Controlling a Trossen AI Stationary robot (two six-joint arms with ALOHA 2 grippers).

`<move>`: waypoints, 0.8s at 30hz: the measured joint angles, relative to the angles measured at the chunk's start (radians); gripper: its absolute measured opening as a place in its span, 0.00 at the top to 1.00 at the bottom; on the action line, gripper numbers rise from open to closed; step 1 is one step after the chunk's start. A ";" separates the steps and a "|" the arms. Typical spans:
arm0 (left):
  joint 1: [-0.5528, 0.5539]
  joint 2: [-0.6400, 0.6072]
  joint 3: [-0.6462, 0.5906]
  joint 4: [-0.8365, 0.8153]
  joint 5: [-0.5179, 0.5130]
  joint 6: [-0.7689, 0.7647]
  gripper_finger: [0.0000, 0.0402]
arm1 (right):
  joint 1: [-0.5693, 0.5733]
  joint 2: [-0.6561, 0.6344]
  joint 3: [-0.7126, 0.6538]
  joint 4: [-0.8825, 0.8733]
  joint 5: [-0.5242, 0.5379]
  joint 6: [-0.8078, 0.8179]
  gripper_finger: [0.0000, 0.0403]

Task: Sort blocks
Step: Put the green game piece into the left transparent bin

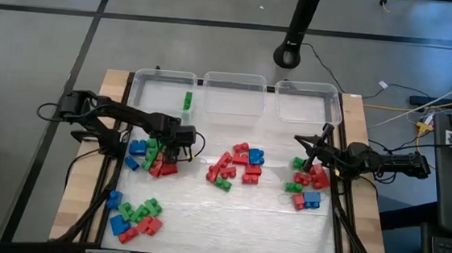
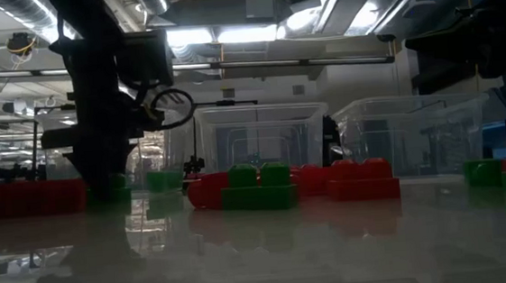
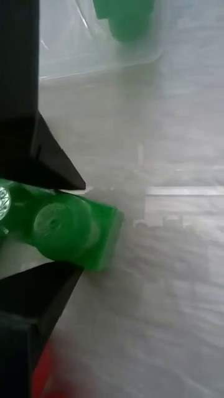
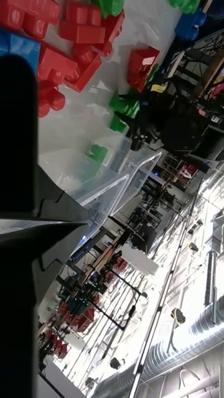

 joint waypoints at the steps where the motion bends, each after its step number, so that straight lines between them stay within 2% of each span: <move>1: 0.000 0.000 0.000 -0.001 0.000 0.002 0.61 | 0.000 0.000 0.000 -0.001 0.000 0.000 0.95; 5: 0.000 0.000 0.000 0.000 0.001 0.018 0.70 | 0.000 0.000 0.000 0.000 0.000 0.000 0.95; 12: -0.012 -0.021 0.024 -0.030 0.001 -0.018 0.70 | 0.000 0.000 0.000 0.000 0.000 0.000 0.95; 21: -0.055 -0.224 0.176 -0.091 -0.082 -0.046 0.70 | 0.000 0.000 0.000 -0.001 0.000 0.000 0.95; 24: -0.051 -0.318 0.214 -0.079 -0.178 -0.021 0.70 | 0.000 0.000 0.000 0.000 0.001 0.000 0.95</move>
